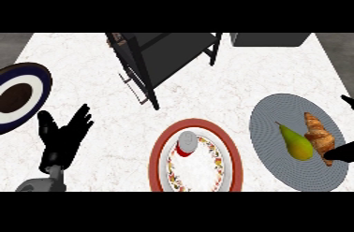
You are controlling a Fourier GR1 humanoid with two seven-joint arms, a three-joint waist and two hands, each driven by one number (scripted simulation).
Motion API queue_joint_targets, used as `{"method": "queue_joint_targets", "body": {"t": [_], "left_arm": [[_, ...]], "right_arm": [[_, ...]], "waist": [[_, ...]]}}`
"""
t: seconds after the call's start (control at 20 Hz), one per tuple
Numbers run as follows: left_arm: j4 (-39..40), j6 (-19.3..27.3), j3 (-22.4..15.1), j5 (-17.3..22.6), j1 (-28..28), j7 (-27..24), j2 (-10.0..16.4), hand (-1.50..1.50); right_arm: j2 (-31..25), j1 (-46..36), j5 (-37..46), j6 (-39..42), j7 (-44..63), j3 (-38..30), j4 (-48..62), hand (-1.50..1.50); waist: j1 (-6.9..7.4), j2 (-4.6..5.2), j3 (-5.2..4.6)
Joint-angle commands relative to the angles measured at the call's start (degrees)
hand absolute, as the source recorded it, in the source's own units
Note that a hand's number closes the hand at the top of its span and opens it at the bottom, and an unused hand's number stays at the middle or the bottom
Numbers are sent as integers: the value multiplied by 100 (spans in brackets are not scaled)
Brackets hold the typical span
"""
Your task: Pick the croissant from the placemat and place it in the tiered shelf
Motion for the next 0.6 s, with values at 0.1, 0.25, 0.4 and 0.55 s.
{"method": "queue_joint_targets", "body": {"t": [0.1, 0.25, 0.4, 0.55], "left_arm": [[-112, -18, -12, -236, 287, -163, -230, 0], [-21, -291, 332, -40, -152, 290, 72, 0], [285, -321, 303, -161, 22, -211, -178, 0], [-467, -78, 231, -277, 209, 326, -246, 0]], "right_arm": [[346, 45, 673, -247, -252, 48, 366, -150], [380, 27, 885, -320, -323, -52, 502, -150], [380, -460, 1158, -489, -587, -125, 1266, -150], [484, -708, 1325, -412, -356, -105, 1275, -150]], "waist": [[2, 1, 0], [-7, 2, 0], [7, 7, 0], [12, 1, 0]]}}
